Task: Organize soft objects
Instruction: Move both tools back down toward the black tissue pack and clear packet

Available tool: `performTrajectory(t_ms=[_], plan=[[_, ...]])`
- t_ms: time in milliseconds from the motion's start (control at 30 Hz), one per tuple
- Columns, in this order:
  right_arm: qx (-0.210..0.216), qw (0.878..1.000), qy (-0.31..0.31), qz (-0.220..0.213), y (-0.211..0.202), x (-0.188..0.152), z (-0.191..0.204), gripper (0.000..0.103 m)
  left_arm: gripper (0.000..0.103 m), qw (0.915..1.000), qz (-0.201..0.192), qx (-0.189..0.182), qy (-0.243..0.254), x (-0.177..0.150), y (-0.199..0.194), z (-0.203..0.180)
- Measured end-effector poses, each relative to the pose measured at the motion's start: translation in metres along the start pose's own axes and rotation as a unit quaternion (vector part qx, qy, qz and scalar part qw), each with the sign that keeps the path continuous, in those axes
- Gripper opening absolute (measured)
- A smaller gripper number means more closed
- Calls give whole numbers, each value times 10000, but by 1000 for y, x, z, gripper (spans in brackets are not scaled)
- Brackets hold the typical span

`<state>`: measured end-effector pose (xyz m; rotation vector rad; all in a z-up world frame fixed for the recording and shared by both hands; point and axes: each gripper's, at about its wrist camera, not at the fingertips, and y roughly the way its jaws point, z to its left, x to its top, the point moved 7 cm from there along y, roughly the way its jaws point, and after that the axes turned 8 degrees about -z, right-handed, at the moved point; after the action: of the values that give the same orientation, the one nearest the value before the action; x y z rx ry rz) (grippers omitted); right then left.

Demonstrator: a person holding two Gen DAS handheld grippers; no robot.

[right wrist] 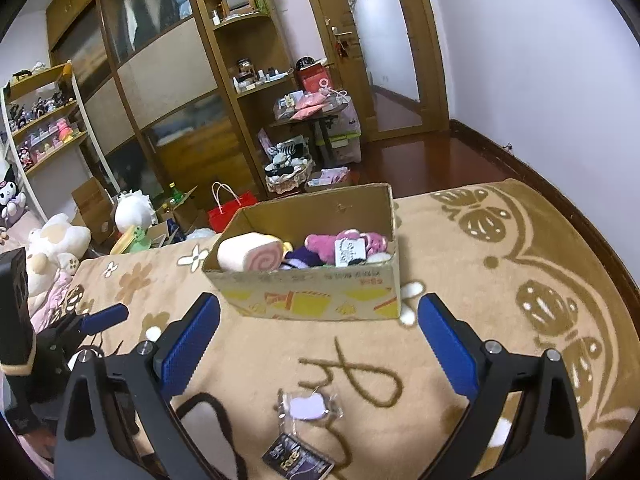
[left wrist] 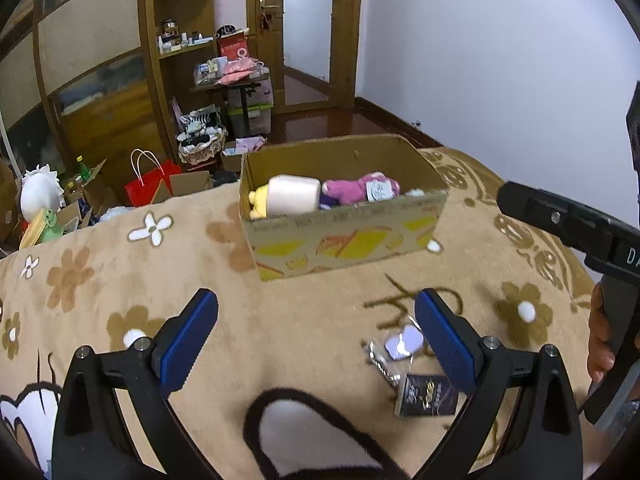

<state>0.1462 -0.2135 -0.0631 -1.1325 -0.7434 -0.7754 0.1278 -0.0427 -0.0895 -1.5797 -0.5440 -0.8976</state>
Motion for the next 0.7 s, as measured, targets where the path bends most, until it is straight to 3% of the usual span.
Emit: performTrajectory(t_ms=[333,700], plan=[[17,9992,12,404,4,-25,4,103,98,9996,214,-203,18,-26,4,-14],[-111,9934,231,1114,34,-56,-14,103,98,9973,545,-491,44,-53,30,-34]])
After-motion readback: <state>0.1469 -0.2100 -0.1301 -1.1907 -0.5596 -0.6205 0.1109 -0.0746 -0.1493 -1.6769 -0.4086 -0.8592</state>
